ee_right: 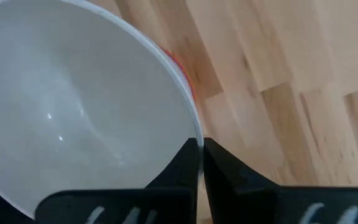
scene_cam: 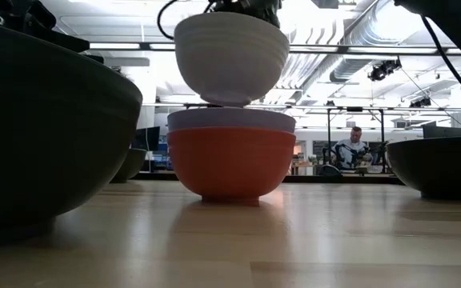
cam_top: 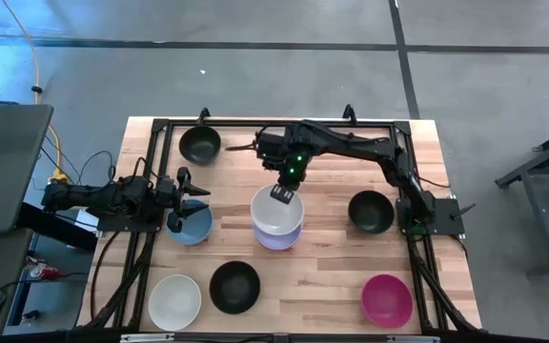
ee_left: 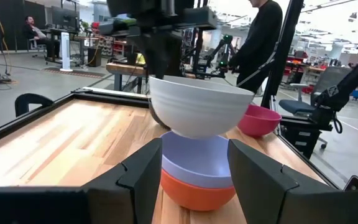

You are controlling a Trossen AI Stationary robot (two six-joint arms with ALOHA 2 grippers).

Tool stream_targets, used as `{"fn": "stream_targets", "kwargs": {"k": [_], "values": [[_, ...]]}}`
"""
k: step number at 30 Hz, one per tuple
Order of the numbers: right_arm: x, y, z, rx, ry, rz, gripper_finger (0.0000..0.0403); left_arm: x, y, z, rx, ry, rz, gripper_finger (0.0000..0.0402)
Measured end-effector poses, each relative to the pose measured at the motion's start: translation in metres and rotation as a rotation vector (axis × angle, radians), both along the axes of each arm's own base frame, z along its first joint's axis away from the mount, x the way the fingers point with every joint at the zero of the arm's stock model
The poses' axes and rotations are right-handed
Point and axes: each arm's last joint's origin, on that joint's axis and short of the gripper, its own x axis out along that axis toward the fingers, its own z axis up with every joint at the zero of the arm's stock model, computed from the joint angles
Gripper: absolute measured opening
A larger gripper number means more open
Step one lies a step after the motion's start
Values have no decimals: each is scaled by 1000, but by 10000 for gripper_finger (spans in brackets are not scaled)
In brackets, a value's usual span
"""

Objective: Nest bowls inside each other
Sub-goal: Stack the top white bowl on the purple bowl

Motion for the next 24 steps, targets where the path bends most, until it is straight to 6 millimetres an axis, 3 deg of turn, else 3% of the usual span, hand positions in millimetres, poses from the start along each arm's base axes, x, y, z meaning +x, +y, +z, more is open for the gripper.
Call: {"fn": "stream_targets", "kwargs": {"k": [6,12,24], "values": [[5,14,-4,0,-8,26,0,0,0,0,0,0,0,172],[17,16,-30,15,71,47,0,0,0,0,0,0,-2,172],[30,14,-57,22,107,100,0,0,0,0,0,0,-4,172]]}}
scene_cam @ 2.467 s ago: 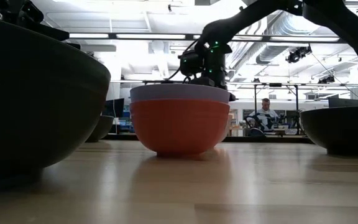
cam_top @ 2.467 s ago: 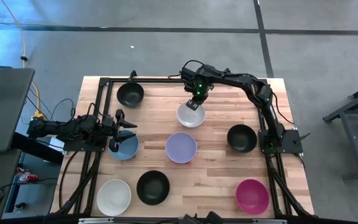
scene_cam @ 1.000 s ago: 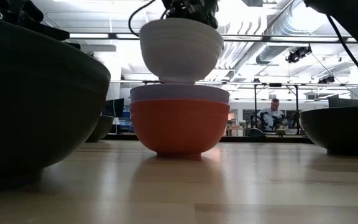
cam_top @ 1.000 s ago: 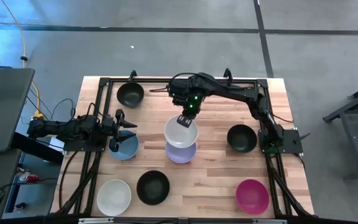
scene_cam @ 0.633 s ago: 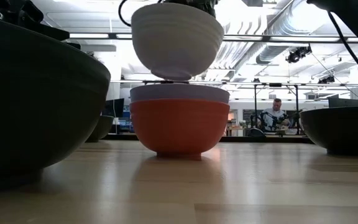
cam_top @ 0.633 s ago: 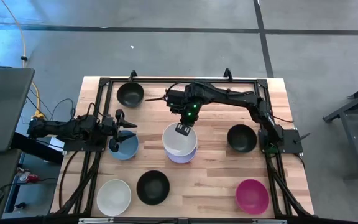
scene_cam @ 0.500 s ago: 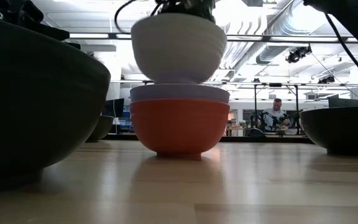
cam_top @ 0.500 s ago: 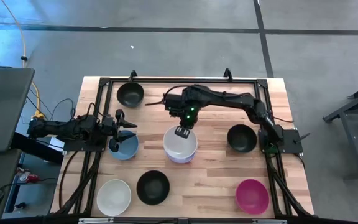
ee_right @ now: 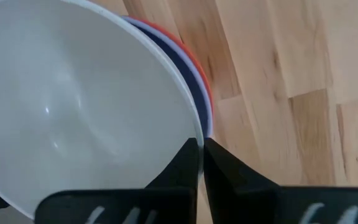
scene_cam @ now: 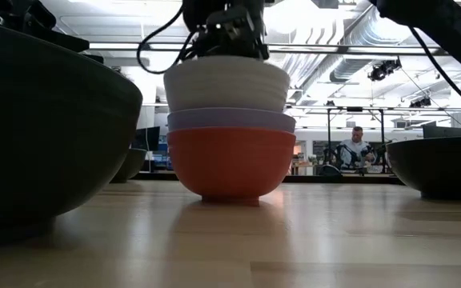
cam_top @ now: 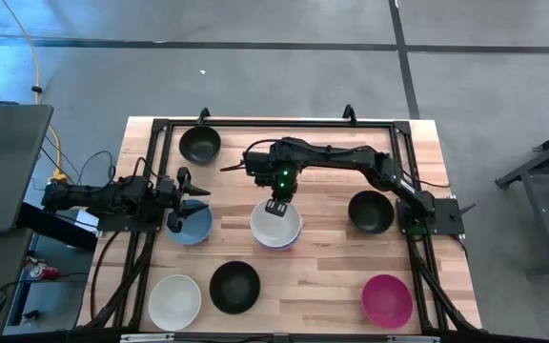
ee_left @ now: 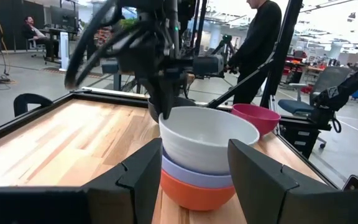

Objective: Nest bowls inside each other
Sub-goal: Stack the top white bowl on the purple bowl, then stack the top black bowl on the white bowl

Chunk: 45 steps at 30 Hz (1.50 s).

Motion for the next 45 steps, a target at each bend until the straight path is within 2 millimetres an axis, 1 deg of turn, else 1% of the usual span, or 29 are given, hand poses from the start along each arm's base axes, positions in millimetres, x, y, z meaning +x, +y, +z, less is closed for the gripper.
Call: {"fn": "stream_targets", "kwargs": {"k": [4,15,18,23,29,32,37,40,42,45], "values": [[3,0,-9,1,17,19,0,0,0,0,0,1,0,172],[5,-1,-11,-37,9,23,0,0,0,0,0,3,0,172],[5,-1,-16,-38,25,21,0,0,0,0,0,4,0,172],[4,-1,-32,-35,58,21,0,0,0,0,0,4,-1,172],[9,-2,-36,-34,17,23,3,0,0,0,0,4,-1,172],[10,-2,-32,-37,-5,26,25,0,0,0,0,4,-1,172],[13,-2,-23,-51,-45,37,87,0,0,-1,0,5,-1,172],[14,-4,-16,-54,-70,43,116,0,0,0,0,4,-1,172],[13,-6,-11,-57,-80,53,128,0,0,0,0,4,-1,172],[9,-10,0,-68,-80,95,134,0,0,0,0,4,7,172]]}}
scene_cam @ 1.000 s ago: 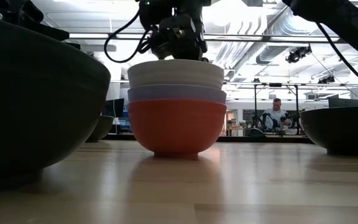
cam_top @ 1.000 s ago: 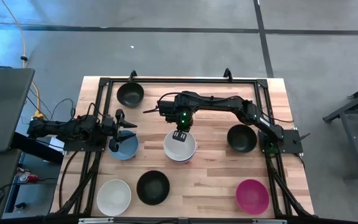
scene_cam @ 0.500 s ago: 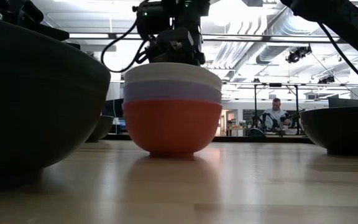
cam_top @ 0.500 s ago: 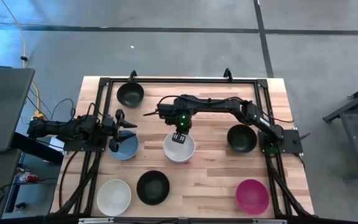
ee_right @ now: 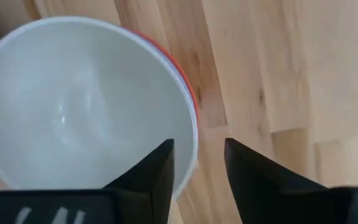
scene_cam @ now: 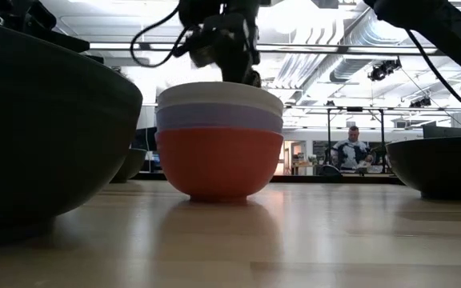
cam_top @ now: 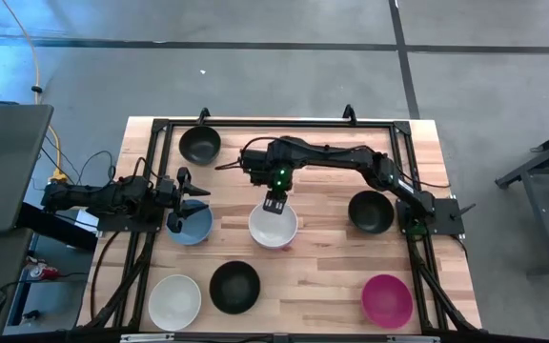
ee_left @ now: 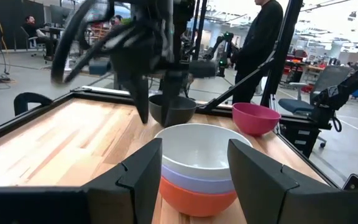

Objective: Nest bowls inside each other
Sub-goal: Stack the top black bowl on the white bowl

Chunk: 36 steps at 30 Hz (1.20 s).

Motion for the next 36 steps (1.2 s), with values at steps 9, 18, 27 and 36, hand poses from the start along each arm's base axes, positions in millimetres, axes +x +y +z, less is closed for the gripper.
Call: {"fn": "stream_targets", "kwargs": {"k": [9,18,27,36], "values": [[-22,-34,69,-154,-323,131,129,3,15,-4,10,134,419,172],[-48,-52,136,-219,-697,313,128,3,33,29,81,284,673,172],[-67,-63,171,-317,-865,303,128,2,60,87,-64,554,884,172],[-69,-84,184,-350,-974,186,128,33,99,90,-351,447,1039,172]]}}
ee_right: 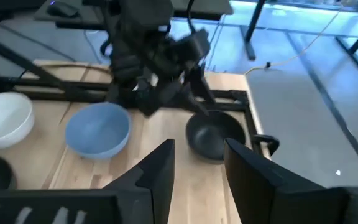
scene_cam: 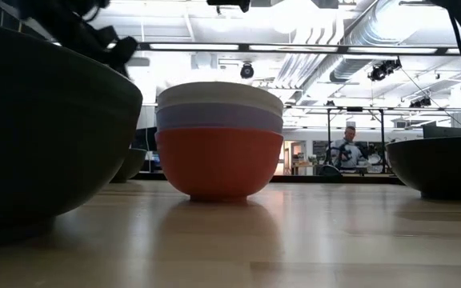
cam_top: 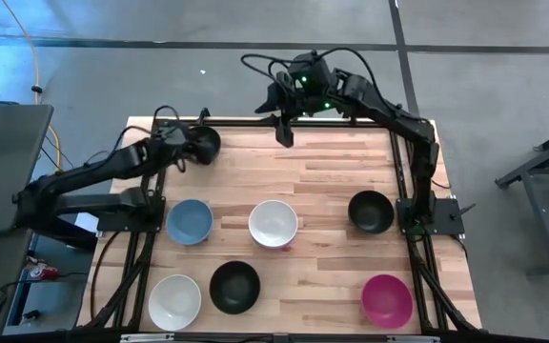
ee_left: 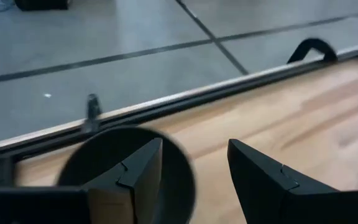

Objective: Nest bowls inside each other
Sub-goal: Stack the top black bowl on the white bowl

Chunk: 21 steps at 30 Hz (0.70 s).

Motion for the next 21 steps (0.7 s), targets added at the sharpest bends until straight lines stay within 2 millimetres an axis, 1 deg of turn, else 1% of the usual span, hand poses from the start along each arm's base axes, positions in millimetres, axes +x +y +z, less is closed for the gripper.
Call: {"fn": "stream_targets", "kwargs": {"k": [4,9,13,15,18,21], "values": [[-2,-8,1,15,-8,-29,128,15,23,0,-41,-14,25,172],[-6,-14,-2,25,19,-47,128,20,57,-2,-229,28,59,172],[-9,-16,-6,41,63,-54,128,16,77,-5,-430,139,63,172],[-10,-16,-7,47,78,-56,128,15,86,-4,-489,201,39,172],[-12,-16,-10,56,106,-55,128,15,97,-1,-509,325,-33,172],[-13,-15,-12,65,133,-40,128,16,105,5,-479,470,-100,172]]}}
